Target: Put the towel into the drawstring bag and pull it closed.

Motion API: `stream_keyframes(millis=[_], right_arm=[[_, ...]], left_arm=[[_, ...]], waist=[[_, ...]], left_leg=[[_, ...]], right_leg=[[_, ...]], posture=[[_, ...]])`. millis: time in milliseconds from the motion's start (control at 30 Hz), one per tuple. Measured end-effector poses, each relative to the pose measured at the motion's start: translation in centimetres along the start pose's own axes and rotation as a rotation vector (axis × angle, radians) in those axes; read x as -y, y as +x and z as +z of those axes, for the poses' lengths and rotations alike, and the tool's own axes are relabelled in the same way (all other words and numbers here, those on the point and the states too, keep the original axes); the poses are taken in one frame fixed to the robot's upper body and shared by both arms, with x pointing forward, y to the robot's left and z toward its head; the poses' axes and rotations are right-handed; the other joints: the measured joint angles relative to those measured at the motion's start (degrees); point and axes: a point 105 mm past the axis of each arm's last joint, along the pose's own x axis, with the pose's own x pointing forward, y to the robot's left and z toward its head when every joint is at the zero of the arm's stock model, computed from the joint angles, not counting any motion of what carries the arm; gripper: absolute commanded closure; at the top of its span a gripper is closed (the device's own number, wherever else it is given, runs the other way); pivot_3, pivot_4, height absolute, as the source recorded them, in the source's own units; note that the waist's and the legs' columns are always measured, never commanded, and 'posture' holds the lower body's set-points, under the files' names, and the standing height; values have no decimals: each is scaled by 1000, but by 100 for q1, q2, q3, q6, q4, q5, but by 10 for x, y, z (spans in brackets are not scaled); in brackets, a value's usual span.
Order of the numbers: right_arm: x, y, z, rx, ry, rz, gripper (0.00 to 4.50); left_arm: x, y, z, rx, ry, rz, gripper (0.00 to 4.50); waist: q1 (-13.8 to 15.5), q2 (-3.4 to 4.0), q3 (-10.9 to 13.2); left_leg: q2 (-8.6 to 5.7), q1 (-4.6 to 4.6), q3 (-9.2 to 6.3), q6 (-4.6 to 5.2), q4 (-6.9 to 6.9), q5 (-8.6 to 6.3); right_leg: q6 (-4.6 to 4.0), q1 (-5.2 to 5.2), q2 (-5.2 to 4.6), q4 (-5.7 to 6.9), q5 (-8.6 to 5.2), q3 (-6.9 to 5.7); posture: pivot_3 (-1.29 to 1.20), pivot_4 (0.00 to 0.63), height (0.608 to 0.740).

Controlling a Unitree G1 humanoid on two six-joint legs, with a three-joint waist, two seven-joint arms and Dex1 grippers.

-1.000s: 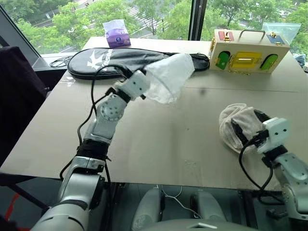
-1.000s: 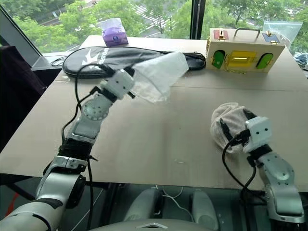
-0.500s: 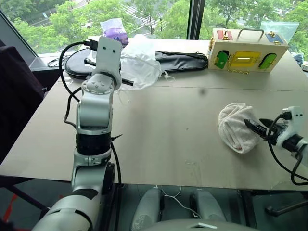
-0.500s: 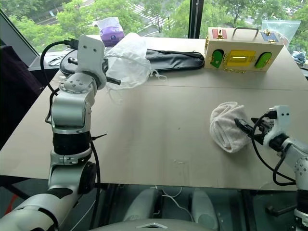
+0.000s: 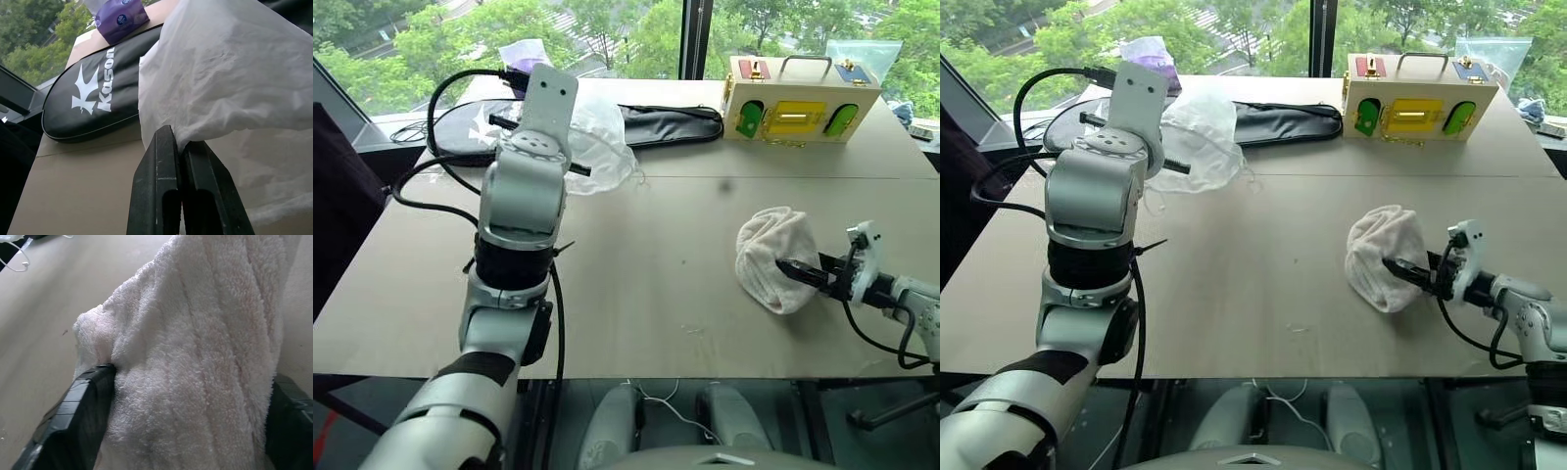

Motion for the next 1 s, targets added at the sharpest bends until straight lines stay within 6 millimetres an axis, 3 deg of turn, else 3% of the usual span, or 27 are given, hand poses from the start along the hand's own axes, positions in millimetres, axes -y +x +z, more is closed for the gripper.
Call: stream_keyframes(millis=[33,67,233,400,533,633,667,767,933,1000], right_arm=[[1,2,-1,4,1,0,1949],[1,3,-1,6,2,1,2164],[-2,8,-4,29,30,23,4458],[-3,9,-2,74,85,24,4458],[-16,16,4,106,145,79,4458],[-52,31,24,156,181,209,4458],[-77,38,40,185,180,300,4458],[-104,43,51,189,186,386,4458],[-157,56,34,99,220,520,4458],[-169,65,22,76,250,523,4458]], left_arm=[[2,-1,2,-2,10,-11,4500],[3,-2,2,-2,13,-16,4500],[14,-3,0,-16,89,-103,4500],[14,-14,19,54,169,-144,4500],[27,-16,18,54,178,-214,4500],[40,-16,18,51,149,-250,4500],[49,-16,19,54,134,-274,4500],[59,-14,17,35,102,-300,4500],[77,-10,21,36,-6,-354,4500],[82,-10,23,39,-39,-371,4500]], waist=[[0,1,1],[2,1,1],[6,3,5],[11,3,13],[16,12,21],[18,15,24],[24,16,22],[72,16,22],[180,15,21],[176,14,21]], left_leg=[[0,1,0,-2,-1,0],[0,2,0,-2,-2,0],[3,-1,-1,-15,-11,0],[1,-4,-1,-16,-12,-1],[1,-5,-1,-15,-13,-1],[1,-35,2,-17,-10,0],[0,-65,2,-26,-4,7],[-2,-107,-2,-45,4,19],[-3,-164,-2,-45,11,20],[-10,-190,0,-46,21,21]], right_leg=[[0,-1,-2,2,0,1],[0,-1,-2,2,0,0],[-1,-9,-5,0,0,4],[-1,-10,-26,-3,0,6],[-1,-15,-27,0,0,6],[-1,-50,-26,9,0,14],[-2,-84,-26,19,1,14],[-2,-126,-28,28,1,11],[-2,-174,-31,24,2,8],[-2,-200,-34,38,2,10]], posture=[[0,150,740],[0,150,740],[0,150,740],[0,150,740],[0,150,740],[0,150,740],[0,150,740],[0,150,740],[0,150,740],[0,150,740]])
